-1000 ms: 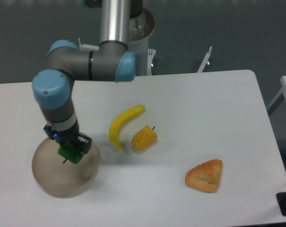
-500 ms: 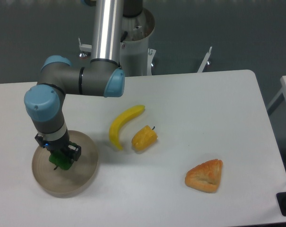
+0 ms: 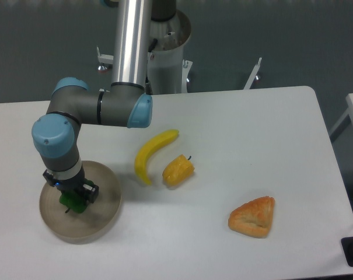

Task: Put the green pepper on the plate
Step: 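Lower the green pepper onto the plate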

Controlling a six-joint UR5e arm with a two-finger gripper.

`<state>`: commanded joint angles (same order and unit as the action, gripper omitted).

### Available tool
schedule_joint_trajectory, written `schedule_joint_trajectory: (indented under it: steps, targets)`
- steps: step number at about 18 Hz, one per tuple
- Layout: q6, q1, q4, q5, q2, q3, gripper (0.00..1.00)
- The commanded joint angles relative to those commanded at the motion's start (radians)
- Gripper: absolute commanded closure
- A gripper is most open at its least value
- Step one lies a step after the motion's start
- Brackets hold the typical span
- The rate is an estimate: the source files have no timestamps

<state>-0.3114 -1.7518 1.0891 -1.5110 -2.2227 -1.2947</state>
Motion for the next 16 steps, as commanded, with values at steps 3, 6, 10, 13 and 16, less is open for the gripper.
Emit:
schedule_joint_trajectory:
  steps: [3, 6, 10, 13, 16]
  targets:
    - [-0.003, 0.0, -0.002, 0.0, -0.005, 0.002, 0.46]
    - [-0.006, -0.002, -0.002, 0.0, -0.009, 0.002, 0.45]
    - [-0.008, -0.002, 0.0, 0.0, -0.008, 0.002, 0.31]
    - [-0.009, -0.002, 0.0, 0.0, -0.002, 0.003, 0.06]
    - [-0.009, -0.002, 0.009, 0.0, 0.021, 0.002, 0.0]
